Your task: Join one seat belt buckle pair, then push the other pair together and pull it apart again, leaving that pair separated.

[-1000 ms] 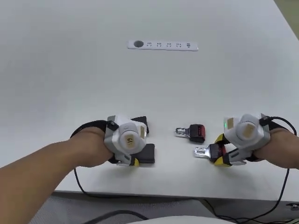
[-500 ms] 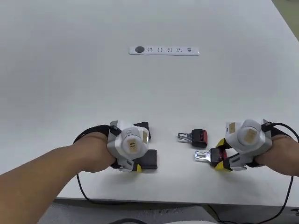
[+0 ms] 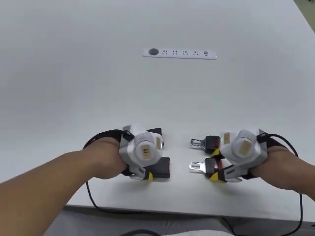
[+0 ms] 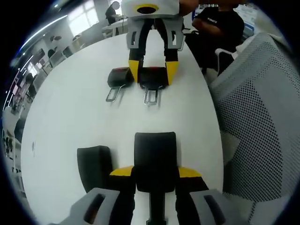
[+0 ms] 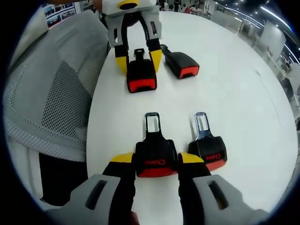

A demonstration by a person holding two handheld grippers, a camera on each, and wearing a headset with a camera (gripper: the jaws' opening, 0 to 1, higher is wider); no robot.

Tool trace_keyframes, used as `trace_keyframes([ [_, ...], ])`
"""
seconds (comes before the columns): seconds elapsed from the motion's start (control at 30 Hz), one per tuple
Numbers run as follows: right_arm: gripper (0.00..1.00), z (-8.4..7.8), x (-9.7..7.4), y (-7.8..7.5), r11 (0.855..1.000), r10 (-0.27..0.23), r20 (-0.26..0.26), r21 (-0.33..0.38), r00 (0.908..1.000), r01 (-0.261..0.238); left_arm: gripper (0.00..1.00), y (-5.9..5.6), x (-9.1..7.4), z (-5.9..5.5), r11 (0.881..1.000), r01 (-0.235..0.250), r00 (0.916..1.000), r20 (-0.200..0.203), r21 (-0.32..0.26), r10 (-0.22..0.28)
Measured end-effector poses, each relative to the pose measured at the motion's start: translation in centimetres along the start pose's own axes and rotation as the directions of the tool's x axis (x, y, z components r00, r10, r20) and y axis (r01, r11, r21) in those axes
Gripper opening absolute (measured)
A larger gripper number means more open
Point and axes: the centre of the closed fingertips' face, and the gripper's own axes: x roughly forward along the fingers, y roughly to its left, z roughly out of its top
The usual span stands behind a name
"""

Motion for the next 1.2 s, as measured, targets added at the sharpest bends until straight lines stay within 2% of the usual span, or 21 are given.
trace_keyframes([
  [0.33, 0.35, 2.9, 1.4, 1.0, 1.0, 0.009, 0.014, -0.015, 0.9999, -0.009, 0.33, 0.0, 0.0, 0.0, 1.0, -0.002, 1.0, -0.005, -0.001, 0.002],
  [0.5, 0.35, 4.2, 2.1, 1.0, 0.999, 0.018, 0.018, -0.031, 0.9997, -0.017, 0.33, 0.0, -0.1, 0.0, 1.0, -0.005, 0.9999, -0.011, -0.006, 0.005],
  [0.57, 0.35, 4.1, 2.1, 0.9, 0.999, 0.018, 0.001, -0.03, 0.9998, -0.018, 0.33, 0.1, 0.0, 0.0, 1.0, -0.007, 0.9999, -0.015, -0.011, 0.006],
  [1.2, 0.35, 4.1, 1.9, 1.0, 1.0, -0.003, 0.01, -0.031, 0.9999, 0.003, 0.33, 0.2, 0.1, -0.2, 1.0, 0.002, 0.9997, -0.025, -0.014, -0.002],
])
